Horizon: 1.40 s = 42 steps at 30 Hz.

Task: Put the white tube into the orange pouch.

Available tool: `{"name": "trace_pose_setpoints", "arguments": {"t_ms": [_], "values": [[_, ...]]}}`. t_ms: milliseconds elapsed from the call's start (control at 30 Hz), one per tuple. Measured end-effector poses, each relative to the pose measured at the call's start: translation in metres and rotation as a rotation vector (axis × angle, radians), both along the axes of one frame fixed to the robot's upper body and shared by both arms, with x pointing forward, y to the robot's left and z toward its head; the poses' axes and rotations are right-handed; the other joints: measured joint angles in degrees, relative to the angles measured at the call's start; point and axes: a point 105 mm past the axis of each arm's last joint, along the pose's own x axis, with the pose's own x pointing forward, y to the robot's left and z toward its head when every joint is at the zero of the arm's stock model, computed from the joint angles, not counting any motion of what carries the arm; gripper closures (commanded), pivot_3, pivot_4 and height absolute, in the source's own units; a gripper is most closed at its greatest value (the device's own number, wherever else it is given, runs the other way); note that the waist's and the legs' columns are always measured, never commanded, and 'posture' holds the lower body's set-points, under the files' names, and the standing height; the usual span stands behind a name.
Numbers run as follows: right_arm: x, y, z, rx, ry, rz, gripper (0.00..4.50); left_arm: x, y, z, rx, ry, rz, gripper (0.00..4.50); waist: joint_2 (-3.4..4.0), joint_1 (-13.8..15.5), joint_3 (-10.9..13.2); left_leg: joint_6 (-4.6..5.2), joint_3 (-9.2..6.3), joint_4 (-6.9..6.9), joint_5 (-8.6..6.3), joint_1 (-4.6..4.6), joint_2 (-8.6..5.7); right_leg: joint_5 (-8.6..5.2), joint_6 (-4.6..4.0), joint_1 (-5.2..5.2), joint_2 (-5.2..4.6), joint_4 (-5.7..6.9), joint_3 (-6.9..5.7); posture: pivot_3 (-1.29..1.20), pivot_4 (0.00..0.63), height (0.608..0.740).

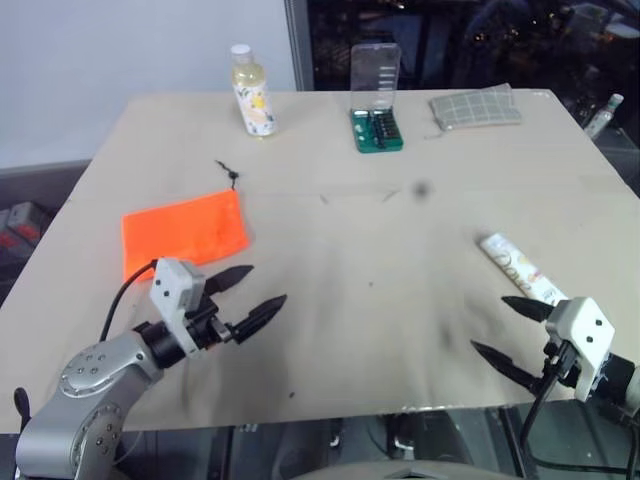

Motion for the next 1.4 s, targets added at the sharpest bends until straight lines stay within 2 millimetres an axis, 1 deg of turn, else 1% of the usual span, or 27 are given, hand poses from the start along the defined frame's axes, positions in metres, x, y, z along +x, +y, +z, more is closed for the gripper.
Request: {"name": "trace_pose_setpoints", "arguments": {"t_ms": [67,200,400,467,533,567,633,667,767,867,900,933,1033,1100,1200,1267,1333,1367,1400], "values": [[0.0,0.0,0.0,0.0,0.0,0.001,0.0,0.001,-0.001,0.001,0.001,0.0,0.0,0.02,0.0,0.06,0.0,0.0,0.0,0.0,0.0,0.0,-0.01,0.01,0.01,0.0,0.01,0.0,0.0,0.0,0.15,0.74],[0.006,0.003,0.005,0.007,-0.032,0.017,0.0,0.012,-0.003,0.01,0.0,-0.034,0.022,0.02,-0.03,0.09,-0.01,0.09,-0.02,-0.01,-0.04,-0.02,-0.05,0.02,0.02,0.0,0.07,0.01,-0.03,0.0,0.15,0.74],[0.01,0.011,0.008,0.022,-0.053,0.048,0.0,0.013,0.002,0.006,0.022,-0.022,0.08,0.02,-0.05,0.08,-0.01,0.08,-0.02,-0.04,0.1,-0.04,-0.03,0.05,0.07,0.02,0.27,0.0,0.01,0.0,0.15,0.74],[0.013,0.017,0.01,0.035,-0.065,0.073,0.0,0.018,0.004,0.009,0.013,-0.035,0.128,0.02,-0.06,0.08,0.0,0.27,-0.02,-0.01,-0.05,-0.03,-0.02,0.02,0.02,0.04,0.26,0.0,0.01,0.0,0.15,0.74],[0.016,0.023,0.015,0.046,-0.087,0.105,0.0,0.026,0.003,0.016,0.014,-0.061,0.18,0.02,-0.11,0.15,0.03,0.09,-0.1,0.06,-0.14,0.0,-0.02,0.02,0.02,0.05,0.27,0.01,0.0,0.0,0.15,0.74],[0.019,0.027,0.018,0.052,-0.103,0.123,0.0,0.032,0.005,0.019,0.044,-0.063,0.237,0.02,-0.12,0.16,0.05,0.07,-0.13,0.09,-0.15,0.06,-0.02,0.02,0.02,0.14,0.27,0.01,0.0,0.0,0.15,0.74],[0.031,0.044,0.036,0.077,-0.182,0.205,0.0,0.059,0.009,0.029,0.118,-0.062,0.409,0.02,-0.19,0.15,0.14,0.09,-0.17,0.15,-0.13,0.13,-0.06,0.06,0.09,0.23,0.36,0.01,0.05,0.0,0.15,0.74],[0.035,0.05,0.044,0.085,-0.213,0.239,0.0,0.067,0.01,0.033,0.138,-0.063,0.463,0.02,-0.23,0.11,0.17,0.08,-0.22,0.21,-0.11,0.12,-0.06,0.08,0.13,0.31,0.43,0.01,0.09,0.0,0.15,0.74],[0.044,0.065,0.063,0.099,-0.274,0.341,0.0,0.091,0.012,0.042,0.162,-0.009,0.629,0.02,-0.49,0.15,0.32,0.07,-0.23,0.26,-0.08,0.74,-0.08,0.11,0.16,0.92,0.6,0.01,0.16,0.0,0.15,0.74],[0.052,0.071,0.07,0.094,-0.287,0.389,0.0,0.109,0.017,0.042,0.212,0.069,0.767,0.02,-0.62,0.15,0.36,0.08,-0.24,0.23,-0.08,0.77,-0.16,0.12,0.17,0.97,0.62,0.04,0.26,0.0,0.15,0.74],[0.056,0.072,0.072,0.094,-0.291,0.401,0.0,0.115,0.02,0.039,0.247,0.104,0.823,0.02,-0.66,0.14,0.39,0.31,-0.24,0.2,0.07,0.76,-0.24,0.26,0.38,0.93,0.74,0.12,0.47,0.0,0.15,0.74],[0.059,0.073,0.074,0.091,-0.297,0.409,0.0,0.119,0.023,0.036,0.283,0.133,0.871,0.02,-0.66,0.14,0.39,0.15,-0.23,0.17,0.17,0.76,-0.26,0.26,0.4,0.91,0.76,0.15,0.55,0.0,0.15,0.74],[0.061,0.077,0.077,0.089,-0.3,0.442,0.0,0.124,0.026,0.026,0.344,0.206,0.979,0.02,-0.72,0.16,0.42,0.1,-0.22,-0.02,0.17,0.75,-0.25,0.37,0.2,0.84,0.79,0.13,0.63,0.0,0.15,0.74],[0.06,0.08,0.077,0.087,-0.297,0.468,0.0,0.123,0.024,0.018,0.39,0.258,1.042,0.02,-0.75,0.15,0.45,0.06,-0.23,-0.13,0.14,0.7,-0.24,0.36,0.21,0.83,0.77,-0.03,0.61,0.0,0.15,0.74],[0.059,0.081,0.076,0.084,-0.289,0.489,0.0,0.12,0.023,0.013,0.421,0.291,1.081,0.02,-0.84,0.15,0.51,0.05,-0.23,-0.12,0.12,0.7,-0.24,0.36,0.22,0.84,0.59,-0.04,0.61,0.0,0.15,0.74],[0.059,0.081,0.076,0.081,-0.287,0.498,0.0,0.117,0.025,0.011,0.457,0.307,1.109,0.02,-0.9,0.11,0.55,0.04,-0.23,-0.06,0.12,0.71,-0.23,0.31,0.3,0.84,0.57,-0.01,0.6,0.0,0.15,0.74],[0.059,0.082,0.077,0.078,-0.288,0.506,0.0,0.114,0.027,0.011,0.484,0.305,1.128,0.02,-0.9,0.09,0.58,0.03,-0.23,-0.05,0.12,0.72,-0.23,0.24,0.42,0.84,0.53,0.0,0.59,0.0,0.15,0.74],[0.059,0.082,0.078,0.077,-0.292,0.508,0.0,0.114,0.027,0.012,0.497,0.297,1.138,0.02,-0.91,0.09,0.58,-0.19,-0.23,-0.02,0.01,0.75,-0.23,0.24,0.42,0.84,0.49,0.04,0.57,0.0,0.15,0.74],[0.059,0.082,0.078,0.076,-0.294,0.509,0.0,0.114,0.028,0.012,0.501,0.292,1.147,0.02,-0.91,0.1,0.58,-0.21,-0.23,0.0,0.02,0.76,-0.23,0.24,0.42,0.85,0.46,0.08,0.57,0.0,0.15,0.74]]}}
